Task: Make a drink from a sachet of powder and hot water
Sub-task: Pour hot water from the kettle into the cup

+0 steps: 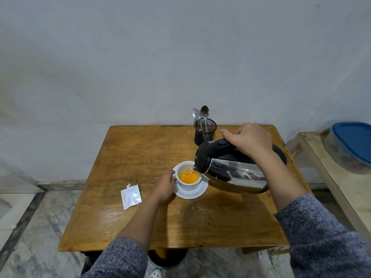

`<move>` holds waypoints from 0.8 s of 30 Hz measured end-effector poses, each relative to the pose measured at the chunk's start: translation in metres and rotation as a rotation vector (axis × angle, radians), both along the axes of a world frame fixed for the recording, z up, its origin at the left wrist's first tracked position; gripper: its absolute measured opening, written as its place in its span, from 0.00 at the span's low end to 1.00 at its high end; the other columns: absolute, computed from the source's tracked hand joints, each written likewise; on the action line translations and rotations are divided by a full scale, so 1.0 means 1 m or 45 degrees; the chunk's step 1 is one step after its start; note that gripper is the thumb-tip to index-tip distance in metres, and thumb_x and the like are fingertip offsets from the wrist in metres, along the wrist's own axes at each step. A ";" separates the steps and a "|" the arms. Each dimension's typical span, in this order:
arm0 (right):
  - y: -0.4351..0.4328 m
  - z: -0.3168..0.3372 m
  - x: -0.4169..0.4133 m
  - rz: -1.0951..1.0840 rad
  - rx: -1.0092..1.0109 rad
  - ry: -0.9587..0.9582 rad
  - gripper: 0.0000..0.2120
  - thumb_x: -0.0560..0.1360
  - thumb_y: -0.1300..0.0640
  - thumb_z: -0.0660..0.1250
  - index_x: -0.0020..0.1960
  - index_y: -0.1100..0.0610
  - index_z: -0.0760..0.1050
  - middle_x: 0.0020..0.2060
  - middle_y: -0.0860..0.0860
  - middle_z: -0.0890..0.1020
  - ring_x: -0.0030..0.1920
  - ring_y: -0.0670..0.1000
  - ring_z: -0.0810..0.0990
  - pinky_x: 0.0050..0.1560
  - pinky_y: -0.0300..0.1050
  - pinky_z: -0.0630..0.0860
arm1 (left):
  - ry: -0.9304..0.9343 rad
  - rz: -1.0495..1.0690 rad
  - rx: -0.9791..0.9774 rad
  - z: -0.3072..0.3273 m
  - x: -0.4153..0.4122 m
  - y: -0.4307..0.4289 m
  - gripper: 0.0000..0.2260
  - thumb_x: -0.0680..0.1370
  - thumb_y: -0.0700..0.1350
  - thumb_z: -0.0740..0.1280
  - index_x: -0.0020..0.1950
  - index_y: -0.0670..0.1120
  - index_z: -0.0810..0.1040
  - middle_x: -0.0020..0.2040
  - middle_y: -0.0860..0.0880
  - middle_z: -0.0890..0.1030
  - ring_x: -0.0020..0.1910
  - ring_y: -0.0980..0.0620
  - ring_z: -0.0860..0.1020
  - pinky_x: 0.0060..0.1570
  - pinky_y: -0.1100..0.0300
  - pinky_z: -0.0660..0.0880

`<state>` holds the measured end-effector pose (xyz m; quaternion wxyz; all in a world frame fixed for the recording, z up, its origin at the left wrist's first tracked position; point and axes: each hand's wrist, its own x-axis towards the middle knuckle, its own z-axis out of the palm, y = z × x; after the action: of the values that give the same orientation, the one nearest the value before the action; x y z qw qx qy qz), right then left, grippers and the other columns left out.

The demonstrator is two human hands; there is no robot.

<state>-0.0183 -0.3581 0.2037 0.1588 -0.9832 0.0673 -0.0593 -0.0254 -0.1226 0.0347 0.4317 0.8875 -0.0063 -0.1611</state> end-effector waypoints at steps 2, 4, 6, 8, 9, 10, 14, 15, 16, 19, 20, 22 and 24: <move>0.000 0.000 0.000 -0.004 -0.002 0.001 0.28 0.73 0.37 0.58 0.22 0.54 0.64 0.19 0.47 0.65 0.22 0.49 0.66 0.28 0.39 0.62 | -0.005 0.002 0.008 0.000 -0.001 0.000 0.11 0.81 0.44 0.55 0.60 0.44 0.72 0.60 0.42 0.75 0.55 0.48 0.74 0.53 0.56 0.70; 0.000 0.001 -0.001 -0.002 -0.006 0.001 0.28 0.74 0.37 0.58 0.22 0.54 0.65 0.19 0.47 0.65 0.23 0.49 0.67 0.28 0.39 0.63 | -0.014 0.014 0.022 0.000 -0.001 -0.001 0.11 0.81 0.44 0.55 0.60 0.44 0.72 0.60 0.42 0.75 0.55 0.48 0.74 0.52 0.56 0.71; 0.000 0.002 -0.001 -0.005 -0.010 0.001 0.28 0.74 0.37 0.58 0.22 0.54 0.65 0.19 0.47 0.66 0.23 0.50 0.67 0.28 0.39 0.63 | -0.025 0.028 0.036 -0.001 -0.002 -0.002 0.11 0.81 0.44 0.55 0.60 0.44 0.72 0.60 0.42 0.76 0.55 0.47 0.74 0.52 0.56 0.71; 0.000 0.002 0.000 -0.005 -0.013 -0.003 0.28 0.73 0.37 0.58 0.23 0.55 0.66 0.19 0.47 0.66 0.23 0.50 0.68 0.28 0.39 0.64 | -0.023 0.040 0.036 0.000 -0.002 -0.003 0.12 0.81 0.43 0.55 0.61 0.44 0.72 0.61 0.42 0.76 0.57 0.46 0.75 0.53 0.56 0.71; 0.000 0.002 0.000 -0.002 -0.014 -0.006 0.28 0.73 0.37 0.58 0.23 0.55 0.66 0.19 0.47 0.66 0.23 0.50 0.68 0.28 0.39 0.64 | -0.017 0.047 0.029 0.000 -0.002 -0.004 0.12 0.81 0.43 0.55 0.62 0.44 0.72 0.61 0.42 0.76 0.57 0.46 0.75 0.55 0.55 0.72; -0.001 0.002 0.000 0.003 -0.013 -0.010 0.28 0.73 0.37 0.58 0.23 0.55 0.66 0.19 0.47 0.66 0.23 0.50 0.67 0.28 0.39 0.64 | -0.011 0.055 0.018 0.000 -0.002 -0.004 0.13 0.81 0.43 0.55 0.63 0.44 0.71 0.62 0.42 0.76 0.58 0.46 0.74 0.56 0.54 0.72; -0.003 0.000 -0.001 0.007 -0.002 -0.004 0.28 0.73 0.37 0.58 0.23 0.54 0.66 0.19 0.47 0.65 0.22 0.49 0.66 0.28 0.39 0.63 | -0.002 0.064 0.022 0.000 -0.001 -0.005 0.13 0.80 0.43 0.55 0.63 0.44 0.71 0.62 0.42 0.75 0.58 0.47 0.74 0.56 0.55 0.72; -0.003 0.000 -0.002 0.009 -0.001 0.002 0.28 0.73 0.37 0.58 0.23 0.54 0.66 0.19 0.47 0.65 0.23 0.49 0.67 0.28 0.39 0.63 | 0.003 0.071 0.024 0.000 -0.001 -0.005 0.13 0.80 0.43 0.55 0.63 0.44 0.71 0.62 0.42 0.75 0.56 0.48 0.74 0.54 0.56 0.72; -0.003 -0.001 -0.002 0.012 0.000 0.004 0.28 0.74 0.37 0.58 0.23 0.54 0.66 0.19 0.47 0.65 0.23 0.49 0.67 0.28 0.39 0.63 | 0.007 0.078 0.028 0.000 -0.001 -0.006 0.13 0.80 0.43 0.56 0.63 0.44 0.71 0.62 0.42 0.76 0.55 0.49 0.74 0.53 0.57 0.71; -0.002 -0.002 -0.003 0.015 -0.002 0.000 0.28 0.74 0.37 0.58 0.23 0.54 0.65 0.19 0.47 0.65 0.23 0.49 0.66 0.28 0.39 0.63 | 0.010 0.089 0.037 -0.001 0.000 -0.006 0.12 0.80 0.43 0.56 0.62 0.44 0.72 0.61 0.42 0.76 0.55 0.47 0.75 0.53 0.55 0.73; -0.002 -0.003 -0.003 0.014 -0.002 0.000 0.28 0.74 0.37 0.58 0.23 0.54 0.65 0.19 0.48 0.65 0.22 0.49 0.66 0.28 0.39 0.63 | 0.012 0.090 0.040 -0.002 0.000 -0.006 0.12 0.80 0.43 0.56 0.62 0.44 0.72 0.61 0.42 0.76 0.55 0.46 0.75 0.53 0.54 0.73; -0.002 -0.003 -0.004 0.007 0.000 0.002 0.28 0.74 0.37 0.58 0.22 0.54 0.64 0.19 0.47 0.65 0.22 0.49 0.66 0.27 0.39 0.62 | 0.019 0.091 0.047 -0.002 0.000 -0.006 0.12 0.80 0.43 0.56 0.62 0.44 0.72 0.61 0.42 0.76 0.56 0.46 0.75 0.53 0.55 0.73; -0.003 -0.003 -0.004 -0.006 0.007 -0.001 0.28 0.74 0.37 0.59 0.22 0.54 0.64 0.18 0.47 0.65 0.22 0.49 0.66 0.27 0.39 0.62 | 0.023 0.089 0.053 -0.002 0.000 -0.005 0.13 0.80 0.43 0.56 0.62 0.43 0.72 0.62 0.41 0.75 0.57 0.45 0.75 0.54 0.54 0.72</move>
<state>-0.0224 -0.3609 0.2009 0.1614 -0.9826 0.0695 -0.0601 -0.0251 -0.1279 0.0329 0.4186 0.8944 0.0319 -0.1542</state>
